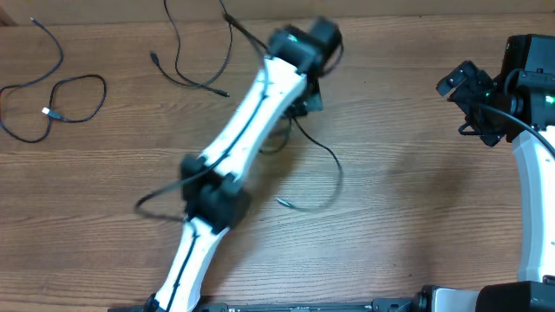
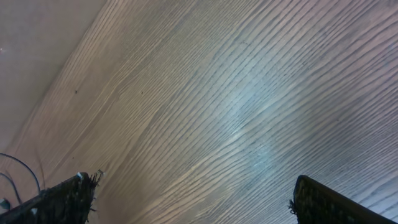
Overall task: Untangle cables
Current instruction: 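Drag the grasped cable down-left with the left gripper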
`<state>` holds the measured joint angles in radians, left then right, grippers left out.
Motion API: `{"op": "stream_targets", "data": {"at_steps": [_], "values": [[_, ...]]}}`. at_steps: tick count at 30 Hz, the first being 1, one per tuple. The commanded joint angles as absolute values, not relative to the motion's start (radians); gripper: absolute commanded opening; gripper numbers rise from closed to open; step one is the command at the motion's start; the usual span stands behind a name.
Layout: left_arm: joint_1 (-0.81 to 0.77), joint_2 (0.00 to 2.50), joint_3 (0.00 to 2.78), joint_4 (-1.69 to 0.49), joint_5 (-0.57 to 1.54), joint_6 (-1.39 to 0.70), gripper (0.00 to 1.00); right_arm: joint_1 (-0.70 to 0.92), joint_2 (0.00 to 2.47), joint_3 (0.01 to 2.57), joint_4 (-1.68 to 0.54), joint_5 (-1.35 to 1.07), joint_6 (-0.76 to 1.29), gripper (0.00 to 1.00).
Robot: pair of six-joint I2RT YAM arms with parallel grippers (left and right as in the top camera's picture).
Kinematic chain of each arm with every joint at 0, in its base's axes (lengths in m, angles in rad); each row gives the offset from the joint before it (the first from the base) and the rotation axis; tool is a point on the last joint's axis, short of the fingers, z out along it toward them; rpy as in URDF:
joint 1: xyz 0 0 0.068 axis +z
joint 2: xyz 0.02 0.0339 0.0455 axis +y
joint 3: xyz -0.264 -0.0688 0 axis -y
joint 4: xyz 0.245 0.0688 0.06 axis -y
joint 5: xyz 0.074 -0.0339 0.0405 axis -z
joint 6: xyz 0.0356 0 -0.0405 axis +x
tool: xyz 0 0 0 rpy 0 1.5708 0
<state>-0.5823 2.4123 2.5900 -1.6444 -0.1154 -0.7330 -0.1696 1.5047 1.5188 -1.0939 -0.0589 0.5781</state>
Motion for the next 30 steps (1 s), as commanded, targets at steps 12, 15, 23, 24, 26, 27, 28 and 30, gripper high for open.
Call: {"op": "stream_targets", "data": {"at_steps": [12,15,23,24,26,27,28,30], "values": [[-0.375,1.818,2.606,-1.690,-0.281,-0.581,0.04,-0.169,1.503,1.538,-1.090,-0.046,0.571,1.00],[-0.296,1.744,2.605,-1.690,-0.280,-0.553,0.04,-0.169,1.503,1.538,-1.090,-0.046,0.571,1.00],[-0.120,1.517,2.565,-1.690,-0.280,-0.470,0.04,-0.169,1.503,1.538,-1.090,-0.046,0.571,1.00],[-0.104,1.485,2.538,-1.690,-0.294,-0.470,0.04,-0.169,1.503,1.538,-1.090,-0.046,0.571,1.00],[-0.058,1.399,2.437,-1.690,-0.355,-0.482,0.04,-0.169,1.503,1.538,-1.090,-0.046,0.571,1.00],[-0.032,1.357,2.376,-1.689,-0.372,-0.526,0.04,-0.169,1.503,1.538,-1.090,-0.046,0.571,1.00],[0.000,1.301,2.293,-1.689,-0.374,-0.598,0.05,-0.169,1.503,1.538,-1.090,-0.046,0.571,1.00],[0.038,1.216,2.145,-1.689,-0.406,-0.691,0.05,-0.169,1.503,1.538,-1.090,-0.046,0.571,1.00]]}}
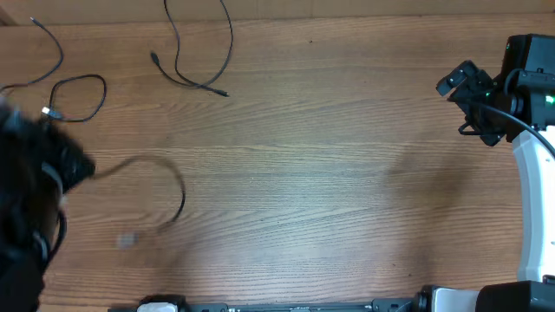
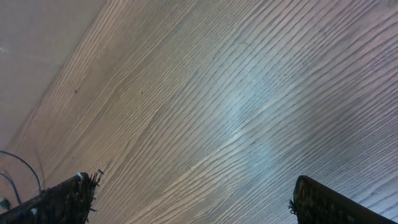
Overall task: Untangle cables
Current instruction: 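Drag the grasped cable down-left with the left gripper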
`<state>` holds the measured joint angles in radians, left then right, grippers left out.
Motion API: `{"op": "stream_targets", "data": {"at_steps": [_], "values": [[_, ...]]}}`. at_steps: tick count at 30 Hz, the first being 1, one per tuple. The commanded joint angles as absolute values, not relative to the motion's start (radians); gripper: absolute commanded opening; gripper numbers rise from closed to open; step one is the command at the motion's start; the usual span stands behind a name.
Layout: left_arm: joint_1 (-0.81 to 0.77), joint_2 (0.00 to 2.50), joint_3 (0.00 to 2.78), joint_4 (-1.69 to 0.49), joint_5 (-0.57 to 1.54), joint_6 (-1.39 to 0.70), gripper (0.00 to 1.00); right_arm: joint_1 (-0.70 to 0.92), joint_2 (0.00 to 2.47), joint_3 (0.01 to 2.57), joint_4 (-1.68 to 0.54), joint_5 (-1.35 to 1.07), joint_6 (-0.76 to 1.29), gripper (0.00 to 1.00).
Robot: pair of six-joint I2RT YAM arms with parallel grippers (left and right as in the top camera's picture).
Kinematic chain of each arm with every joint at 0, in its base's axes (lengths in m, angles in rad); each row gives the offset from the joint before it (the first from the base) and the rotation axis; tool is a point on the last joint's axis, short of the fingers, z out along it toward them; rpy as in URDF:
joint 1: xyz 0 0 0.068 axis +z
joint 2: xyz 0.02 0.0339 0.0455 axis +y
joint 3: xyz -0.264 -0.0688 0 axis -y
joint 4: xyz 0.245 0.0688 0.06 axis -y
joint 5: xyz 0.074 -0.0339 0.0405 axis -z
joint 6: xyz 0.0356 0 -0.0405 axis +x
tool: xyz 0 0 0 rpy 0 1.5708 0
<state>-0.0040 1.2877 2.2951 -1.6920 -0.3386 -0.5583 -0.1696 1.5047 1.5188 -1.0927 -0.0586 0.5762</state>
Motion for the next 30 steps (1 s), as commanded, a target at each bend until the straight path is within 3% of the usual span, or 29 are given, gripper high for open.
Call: {"op": "stream_targets", "data": {"at_steps": [1,9,15,21,27,30], "values": [[0.046,1.176,2.057,-1.689,-0.437,-0.768,0.04,-0.169,1.503,1.538,-1.090,-0.046,0.571,1.00],[0.046,1.114,1.459,-1.587,-0.371,-1.136,0.04,-0.169,1.503,1.538,-1.090,-0.046,0.571,1.00],[0.046,1.149,1.093,-1.285,-0.109,-1.215,0.04,-0.169,1.503,1.538,-1.090,-0.046,0.571,1.00],[0.046,1.222,0.860,-1.182,-0.047,-1.421,0.04,-0.169,1.503,1.538,-1.090,-0.046,0.571,1.00],[0.049,1.308,0.749,-1.005,-0.133,-1.406,0.04,-0.169,1.503,1.538,-1.090,-0.046,0.571,1.00],[0.118,1.312,0.822,-0.837,-0.244,-1.114,0.04,-0.169,1.503,1.538,-1.090,-0.046,0.571,1.00]]}}
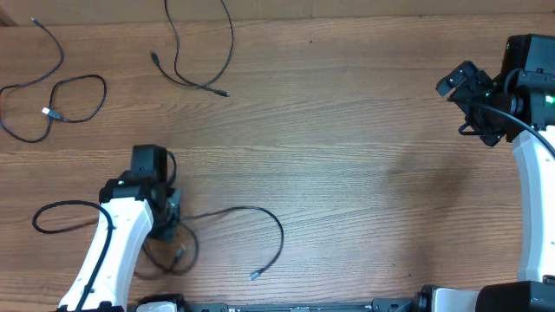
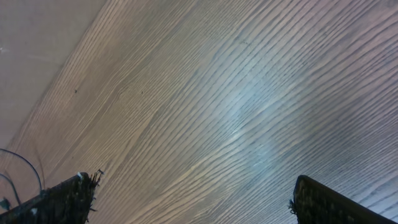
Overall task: Untangle cables
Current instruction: 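Drag the grasped cable down-left with the left gripper, then lay the black cable at lower left and open the left gripper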
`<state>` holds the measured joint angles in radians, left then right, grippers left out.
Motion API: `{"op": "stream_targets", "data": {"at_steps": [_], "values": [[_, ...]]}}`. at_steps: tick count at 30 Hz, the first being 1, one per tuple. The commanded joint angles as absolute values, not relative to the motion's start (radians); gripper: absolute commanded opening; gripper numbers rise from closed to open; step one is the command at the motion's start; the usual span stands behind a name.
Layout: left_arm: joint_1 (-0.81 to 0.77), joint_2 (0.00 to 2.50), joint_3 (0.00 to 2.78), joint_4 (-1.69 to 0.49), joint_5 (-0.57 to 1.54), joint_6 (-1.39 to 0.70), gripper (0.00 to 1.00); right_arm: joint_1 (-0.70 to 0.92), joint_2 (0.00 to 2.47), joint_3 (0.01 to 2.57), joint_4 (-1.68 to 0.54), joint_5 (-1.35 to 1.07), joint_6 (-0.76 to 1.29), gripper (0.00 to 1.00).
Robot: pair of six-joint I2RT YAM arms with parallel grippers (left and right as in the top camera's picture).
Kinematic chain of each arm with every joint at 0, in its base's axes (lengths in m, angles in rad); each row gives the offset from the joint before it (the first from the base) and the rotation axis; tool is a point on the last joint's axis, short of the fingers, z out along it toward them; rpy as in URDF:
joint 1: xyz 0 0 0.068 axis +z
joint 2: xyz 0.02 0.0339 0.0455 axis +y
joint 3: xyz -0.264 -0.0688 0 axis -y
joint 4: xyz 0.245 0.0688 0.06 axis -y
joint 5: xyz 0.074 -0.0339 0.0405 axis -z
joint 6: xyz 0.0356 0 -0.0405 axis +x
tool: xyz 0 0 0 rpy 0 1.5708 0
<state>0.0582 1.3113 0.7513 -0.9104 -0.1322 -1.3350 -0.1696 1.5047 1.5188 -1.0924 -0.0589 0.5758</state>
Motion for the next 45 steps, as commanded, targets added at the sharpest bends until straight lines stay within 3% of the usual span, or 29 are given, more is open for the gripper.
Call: {"op": "stream_targets", "data": {"at_steps": [1,4,9,14,18,21,24,27,35,45], "values": [[0.151,1.312,0.865,-0.834,-0.245,-1.062,0.04,-0.169,1.503,1.538,-1.090,-0.046,0.571,1.00],[0.263,1.312,1.005,-0.863,-0.257,-0.966,0.04,-0.169,1.503,1.538,-1.090,-0.046,0.571,1.00],[0.391,1.328,1.042,-0.879,-0.249,-0.986,0.04,-0.169,1.503,1.538,-1.090,-0.046,0.571,1.00],[0.417,1.459,1.040,-0.883,-0.237,-1.154,0.06,-0.169,1.503,1.538,-1.090,-0.046,0.571,1.00],[0.417,1.583,1.040,-0.793,-0.247,-1.167,0.08,-0.169,1.503,1.538,-1.090,-0.046,0.571,1.00],[0.421,1.631,1.044,-0.698,-0.247,-1.089,0.65,-0.169,1.503,1.538,-1.090,-0.046,0.571,1.00],[0.430,1.602,1.131,-0.684,-0.236,-0.963,1.00,-0.169,1.503,1.538,-1.090,-0.046,0.571,1.00],[0.439,1.589,1.285,-0.786,-0.203,-0.906,1.00,-0.169,1.503,1.538,-1.090,-0.046,0.571,1.00],[0.405,1.579,1.596,-1.031,0.224,-0.529,1.00,-0.169,1.503,1.538,-1.090,-0.046,0.571,1.00],[0.269,1.168,1.573,-1.098,0.281,-0.327,1.00,-0.169,1.503,1.538,-1.090,-0.046,0.571,1.00]]}}
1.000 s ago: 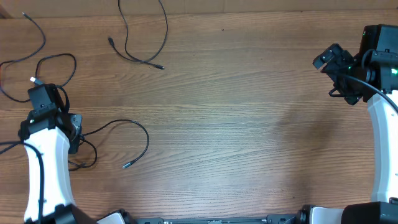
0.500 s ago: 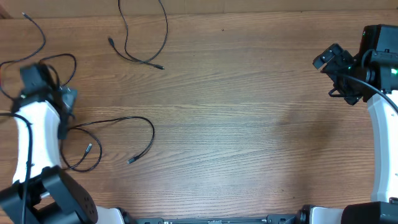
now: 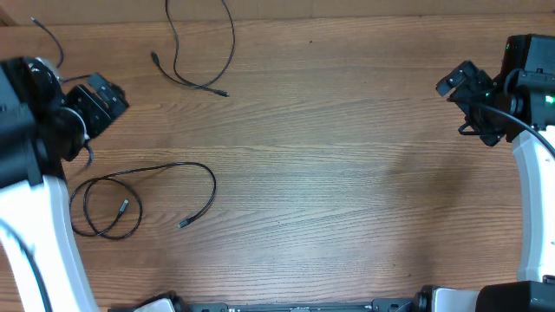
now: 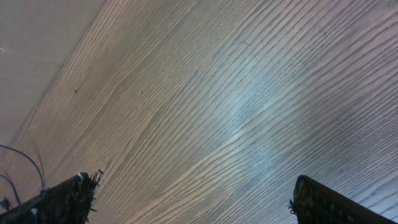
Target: Untangle cables
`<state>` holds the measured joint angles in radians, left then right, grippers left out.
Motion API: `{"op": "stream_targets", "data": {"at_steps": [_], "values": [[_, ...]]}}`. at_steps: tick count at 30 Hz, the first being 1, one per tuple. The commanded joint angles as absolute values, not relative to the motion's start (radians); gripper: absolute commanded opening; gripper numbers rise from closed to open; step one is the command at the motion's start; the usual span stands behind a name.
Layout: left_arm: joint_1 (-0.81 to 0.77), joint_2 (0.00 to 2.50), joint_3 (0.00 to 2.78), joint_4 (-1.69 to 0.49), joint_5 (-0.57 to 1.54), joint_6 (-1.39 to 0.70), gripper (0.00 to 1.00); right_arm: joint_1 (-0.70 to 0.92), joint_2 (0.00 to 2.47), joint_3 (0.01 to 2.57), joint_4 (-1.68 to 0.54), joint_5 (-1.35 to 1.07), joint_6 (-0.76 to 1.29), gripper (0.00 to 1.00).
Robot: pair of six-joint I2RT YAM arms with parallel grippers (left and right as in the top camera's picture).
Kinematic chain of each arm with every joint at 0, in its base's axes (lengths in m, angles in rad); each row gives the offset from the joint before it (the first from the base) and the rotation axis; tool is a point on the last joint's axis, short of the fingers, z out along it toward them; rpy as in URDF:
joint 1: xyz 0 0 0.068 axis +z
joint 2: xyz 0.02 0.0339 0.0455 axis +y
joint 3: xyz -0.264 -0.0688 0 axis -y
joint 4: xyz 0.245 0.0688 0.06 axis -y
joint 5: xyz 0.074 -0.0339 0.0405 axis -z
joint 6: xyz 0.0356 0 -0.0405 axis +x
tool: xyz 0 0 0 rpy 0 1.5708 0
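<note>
A black cable (image 3: pixel 205 185) lies free on the wooden table (image 3: pixel 329 191) at the left, in one wide arc and a small loop, both plugs showing. A second black cable (image 3: pixel 231 43) lies at the back. A third (image 3: pixel 45 30) at the far left corner is mostly hidden under my left arm. My left gripper (image 3: pixel 102 100) hangs above the table's left side, apart from the looped cable; its jaws are not clear. My right gripper (image 4: pixel 191 180) is open over bare wood at the right and also shows in the overhead view (image 3: pixel 457 104).
My left arm (image 3: pixel 30 199) covers the table's left edge. The right arm (image 3: pixel 529 173) stands along the right edge. A thin cable strand (image 4: pixel 25 167) shows at the lower left of the right wrist view.
My left gripper was low at the front left, on the cable. It is now farther back at the left edge. The cable lies loose in a loop. My right gripper has not moved.
My left arm first reached to the back middle with a cable trailing from its gripper. Then it was a blur at the left edge, the cable trailing behind it. Then the gripper was down at the front left. Now that cable lies apart from the other two.
</note>
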<state>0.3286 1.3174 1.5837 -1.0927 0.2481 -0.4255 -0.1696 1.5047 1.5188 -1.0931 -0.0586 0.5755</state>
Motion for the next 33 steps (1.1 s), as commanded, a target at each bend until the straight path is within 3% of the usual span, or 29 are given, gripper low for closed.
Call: {"op": "stream_targets", "data": {"at_steps": [1,9,16,33], "values": [[0.248,1.126,1.556,-1.098,0.279,-0.319,1.00,-0.169,1.503,1.538,-1.090,-0.046,0.571,1.00],[0.202,0.870,1.435,-1.181,0.240,-0.318,1.00,-0.169,1.503,1.538,-1.090,-0.046,0.571,1.00],[0.202,0.851,1.435,-1.385,0.237,-0.318,1.00,-0.169,1.503,1.538,-1.090,-0.046,0.571,1.00],[0.157,0.746,1.435,-1.428,0.107,-0.316,0.99,-0.169,1.503,1.538,-1.090,-0.046,0.571,1.00]]}}
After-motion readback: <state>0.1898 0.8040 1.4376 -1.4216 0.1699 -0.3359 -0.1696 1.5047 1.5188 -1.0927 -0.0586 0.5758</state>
